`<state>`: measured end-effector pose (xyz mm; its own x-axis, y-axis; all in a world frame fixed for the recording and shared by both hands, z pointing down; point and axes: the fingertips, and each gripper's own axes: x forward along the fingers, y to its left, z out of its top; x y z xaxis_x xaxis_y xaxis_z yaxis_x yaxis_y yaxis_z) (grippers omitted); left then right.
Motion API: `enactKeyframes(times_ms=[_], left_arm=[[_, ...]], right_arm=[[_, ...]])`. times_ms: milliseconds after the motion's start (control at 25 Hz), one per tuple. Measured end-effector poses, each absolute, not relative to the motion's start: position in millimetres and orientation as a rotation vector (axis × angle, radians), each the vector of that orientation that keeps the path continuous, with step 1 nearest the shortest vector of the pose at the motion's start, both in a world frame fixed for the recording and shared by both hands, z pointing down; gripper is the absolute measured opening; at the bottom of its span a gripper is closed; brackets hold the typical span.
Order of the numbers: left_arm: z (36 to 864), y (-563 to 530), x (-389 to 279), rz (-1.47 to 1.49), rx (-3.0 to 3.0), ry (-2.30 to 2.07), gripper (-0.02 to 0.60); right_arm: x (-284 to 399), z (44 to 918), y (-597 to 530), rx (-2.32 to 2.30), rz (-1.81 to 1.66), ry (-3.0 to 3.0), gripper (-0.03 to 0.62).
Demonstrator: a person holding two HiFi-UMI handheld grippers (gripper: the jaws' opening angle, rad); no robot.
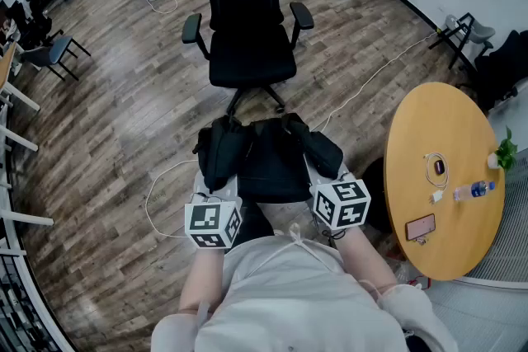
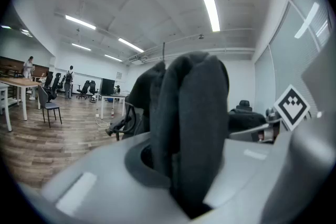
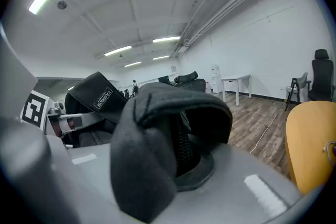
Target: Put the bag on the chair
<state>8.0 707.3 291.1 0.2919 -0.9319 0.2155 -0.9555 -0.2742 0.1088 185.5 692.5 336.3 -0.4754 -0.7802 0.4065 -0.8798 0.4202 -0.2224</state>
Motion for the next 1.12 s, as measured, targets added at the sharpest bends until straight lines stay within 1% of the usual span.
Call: enactKeyframes(times_ms=[600,840,1120], left_arm=[[298,666,0,0.173,2.333,-1.737,0.023],[299,615,-15,0.172,2.339,-1.711,0.023],[292,520,-44,0.151,2.367,-1.650,0.023]], right_arm=[[178,339,653,1.449,0.632,-2.436,0.026],[164,338,605,1.462,0.654,-2.428,0.026],[134,328,514,1.505,0.644,-2.403,0.026]])
